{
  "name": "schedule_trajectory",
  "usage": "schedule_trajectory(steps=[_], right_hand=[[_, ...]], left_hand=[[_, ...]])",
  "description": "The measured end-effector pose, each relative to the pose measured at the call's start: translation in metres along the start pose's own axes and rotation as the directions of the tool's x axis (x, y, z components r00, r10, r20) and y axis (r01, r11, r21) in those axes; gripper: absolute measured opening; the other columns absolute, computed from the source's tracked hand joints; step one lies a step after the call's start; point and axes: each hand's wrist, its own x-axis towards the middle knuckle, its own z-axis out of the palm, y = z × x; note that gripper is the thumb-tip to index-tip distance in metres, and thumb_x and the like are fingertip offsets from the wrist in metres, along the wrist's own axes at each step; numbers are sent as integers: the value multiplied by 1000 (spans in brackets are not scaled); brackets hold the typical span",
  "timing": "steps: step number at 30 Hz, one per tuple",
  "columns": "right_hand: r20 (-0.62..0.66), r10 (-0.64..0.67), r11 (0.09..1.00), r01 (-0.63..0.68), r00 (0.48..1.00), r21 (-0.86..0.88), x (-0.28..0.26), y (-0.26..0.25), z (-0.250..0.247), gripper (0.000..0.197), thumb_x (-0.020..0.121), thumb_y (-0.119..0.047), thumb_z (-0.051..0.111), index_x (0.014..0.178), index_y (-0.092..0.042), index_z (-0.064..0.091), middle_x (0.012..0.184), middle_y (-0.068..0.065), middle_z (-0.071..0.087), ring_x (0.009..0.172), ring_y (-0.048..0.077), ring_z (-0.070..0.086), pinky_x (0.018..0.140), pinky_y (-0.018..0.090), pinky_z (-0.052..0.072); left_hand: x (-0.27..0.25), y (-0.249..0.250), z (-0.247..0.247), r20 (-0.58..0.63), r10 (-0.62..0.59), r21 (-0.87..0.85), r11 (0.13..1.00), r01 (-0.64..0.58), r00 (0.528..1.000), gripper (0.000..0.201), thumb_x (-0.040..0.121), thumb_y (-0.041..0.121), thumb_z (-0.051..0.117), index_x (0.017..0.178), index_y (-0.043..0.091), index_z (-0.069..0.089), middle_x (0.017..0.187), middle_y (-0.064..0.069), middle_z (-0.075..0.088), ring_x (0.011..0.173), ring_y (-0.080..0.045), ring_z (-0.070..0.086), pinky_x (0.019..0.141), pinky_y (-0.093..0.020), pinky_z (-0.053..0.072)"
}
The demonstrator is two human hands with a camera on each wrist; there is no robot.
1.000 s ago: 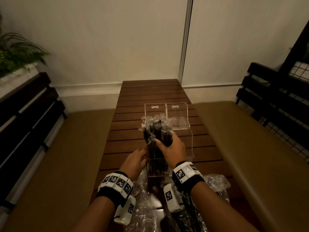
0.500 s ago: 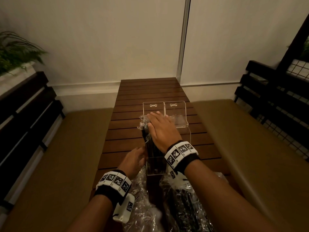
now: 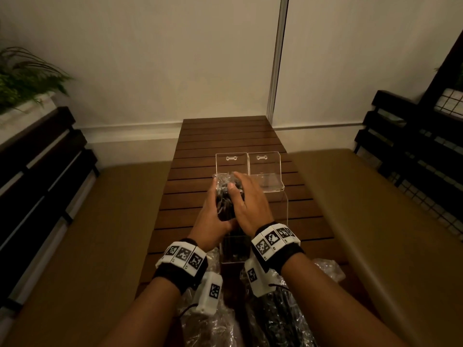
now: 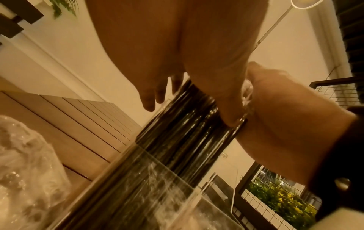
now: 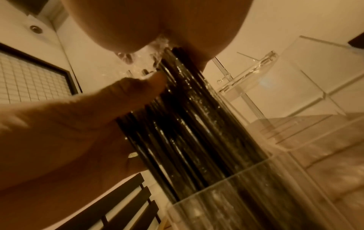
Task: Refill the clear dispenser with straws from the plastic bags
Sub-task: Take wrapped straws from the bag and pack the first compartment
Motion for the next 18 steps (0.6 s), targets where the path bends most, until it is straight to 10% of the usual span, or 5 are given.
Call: schedule_trajectory(steps=[4,11,18], right_hand=[[-4,-17,998,18,1000,63,4,-6,-1,39,104,-34,41,137,-16,47,136,1,51,117,2,44,96,20,34],[-22,-13,997,15,1000,78,2,3,1,36,106,-26,35,137,-15,49,133,2,54,116,1,45,95,12,32],[-2,-135,982,133,991,-136,8,-9,-11,47,104,-42,30,148,-25,37,155,-5,32,144,11,27,116,35,22]], left_hand=[[1,0,1,-18,68,2,998,-68,998,109,68,47,80,147,53,5,156,2,30,138,-15,42,107,-49,45],[-3,2,0,-21,184,211,962,-176,983,87,87,25,70,150,43,12,154,10,25,140,-6,30,114,-46,37],[-4,6,-7,14,147,204,968,-147,989,93,83,44,70,151,43,7,160,6,18,144,-13,28,114,-51,35]])
